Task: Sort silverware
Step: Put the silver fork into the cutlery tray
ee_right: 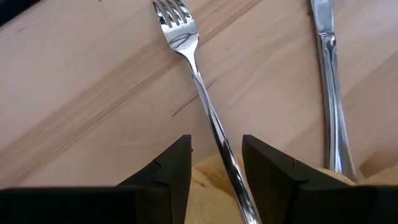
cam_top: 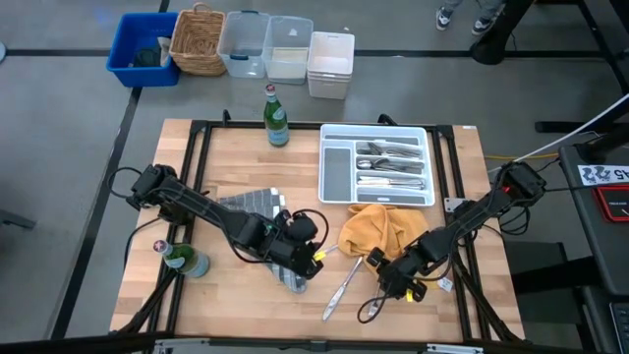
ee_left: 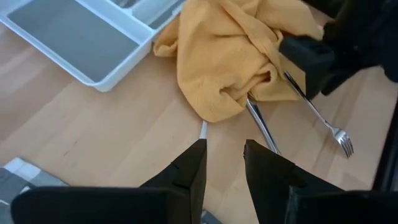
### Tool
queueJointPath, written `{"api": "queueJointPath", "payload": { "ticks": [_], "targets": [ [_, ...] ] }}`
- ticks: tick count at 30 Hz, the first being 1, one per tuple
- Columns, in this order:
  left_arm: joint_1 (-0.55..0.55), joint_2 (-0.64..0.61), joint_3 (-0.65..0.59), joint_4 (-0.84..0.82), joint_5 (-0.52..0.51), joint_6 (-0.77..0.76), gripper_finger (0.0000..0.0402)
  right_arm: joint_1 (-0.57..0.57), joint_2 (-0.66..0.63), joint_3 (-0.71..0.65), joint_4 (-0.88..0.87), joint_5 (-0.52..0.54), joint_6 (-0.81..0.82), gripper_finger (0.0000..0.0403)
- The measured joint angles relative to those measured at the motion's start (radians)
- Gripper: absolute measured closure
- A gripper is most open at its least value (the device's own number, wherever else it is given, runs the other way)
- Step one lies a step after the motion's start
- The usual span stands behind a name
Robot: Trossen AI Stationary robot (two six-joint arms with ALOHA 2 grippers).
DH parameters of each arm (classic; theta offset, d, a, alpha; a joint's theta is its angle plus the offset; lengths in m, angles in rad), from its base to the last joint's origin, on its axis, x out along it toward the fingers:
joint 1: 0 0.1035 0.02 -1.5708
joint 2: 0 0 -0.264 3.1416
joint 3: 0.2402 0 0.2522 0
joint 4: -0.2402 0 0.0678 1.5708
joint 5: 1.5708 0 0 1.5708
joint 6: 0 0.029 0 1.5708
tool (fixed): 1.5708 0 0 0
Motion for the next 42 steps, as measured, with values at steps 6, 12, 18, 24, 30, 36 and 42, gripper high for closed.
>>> {"api": "queueJointPath", "payload": {
  "ticks": [6,12,18,24,30,36,42],
  "targets": [
    [0.001,0.000,0.000,0.000,-0.026,0.000,0.0306,0.000,0.000,-0.074,0.122,0.055,0.000,0.0259],
    [0.000,0.000,0.000,-0.001,-0.026,0.021,0.0306,0.000,0.030,-0.080,0.130,0.102,-0.005,0.0259],
    [-0.001,-0.002,0.000,-0.008,-0.026,0.035,0.0306,0.000,0.100,-0.074,0.153,0.075,-0.005,0.0260],
    [-0.021,-0.002,0.000,-0.008,-0.026,0.048,0.0306,0.000,0.093,-0.074,0.150,0.070,0.022,0.0302],
    [-0.056,-0.025,0.000,-0.034,-0.060,0.044,0.0306,0.000,0.071,-0.078,0.148,0.066,0.034,0.0366],
    [-0.097,-0.097,0.000,-0.097,-0.184,0.026,0.0306,0.000,0.067,-0.035,0.141,0.068,0.105,0.0395],
    [-0.155,-0.174,0.000,-0.273,-0.372,-0.004,0.0306,0.000,0.066,0.072,0.083,0.111,0.112,0.0385]
  ]
}}
